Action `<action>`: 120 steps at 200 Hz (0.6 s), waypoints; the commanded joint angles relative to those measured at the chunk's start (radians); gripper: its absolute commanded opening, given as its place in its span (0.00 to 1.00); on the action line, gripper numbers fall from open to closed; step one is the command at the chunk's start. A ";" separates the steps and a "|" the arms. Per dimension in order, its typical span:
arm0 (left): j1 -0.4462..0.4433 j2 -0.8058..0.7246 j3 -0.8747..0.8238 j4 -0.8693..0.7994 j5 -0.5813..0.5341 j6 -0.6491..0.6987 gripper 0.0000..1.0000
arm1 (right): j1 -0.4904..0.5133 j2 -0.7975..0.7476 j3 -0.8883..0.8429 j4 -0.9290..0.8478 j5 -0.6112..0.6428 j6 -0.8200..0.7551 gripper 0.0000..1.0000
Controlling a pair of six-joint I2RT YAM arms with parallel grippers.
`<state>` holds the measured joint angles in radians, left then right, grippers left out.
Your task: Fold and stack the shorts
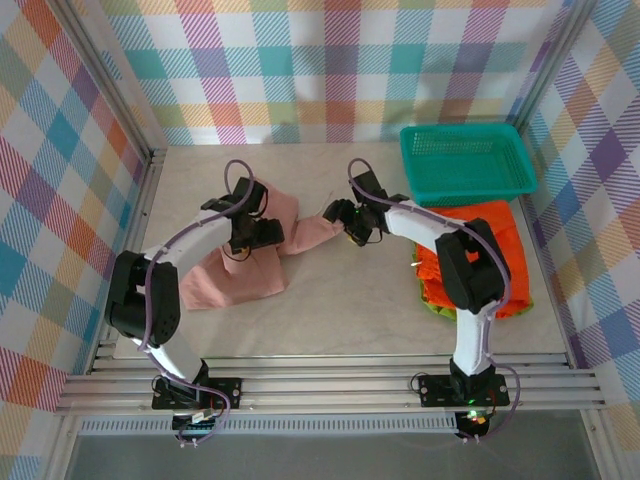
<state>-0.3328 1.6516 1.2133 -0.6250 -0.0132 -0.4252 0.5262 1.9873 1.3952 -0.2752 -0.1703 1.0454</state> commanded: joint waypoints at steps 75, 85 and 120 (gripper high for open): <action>0.190 0.146 0.294 -0.040 0.076 0.041 0.86 | 0.007 0.050 0.082 0.034 -0.049 0.075 0.05; 0.189 0.186 0.321 -0.044 0.092 0.042 0.85 | 0.008 0.044 0.079 0.033 -0.052 0.070 0.03; 0.189 0.317 0.390 -0.065 0.133 0.036 0.78 | 0.008 0.017 0.067 0.033 -0.064 0.049 0.00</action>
<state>-0.1417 1.9110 1.5517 -0.6407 0.0731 -0.3988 0.5301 2.0541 1.4612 -0.2470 -0.2115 1.1175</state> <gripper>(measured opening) 0.815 0.079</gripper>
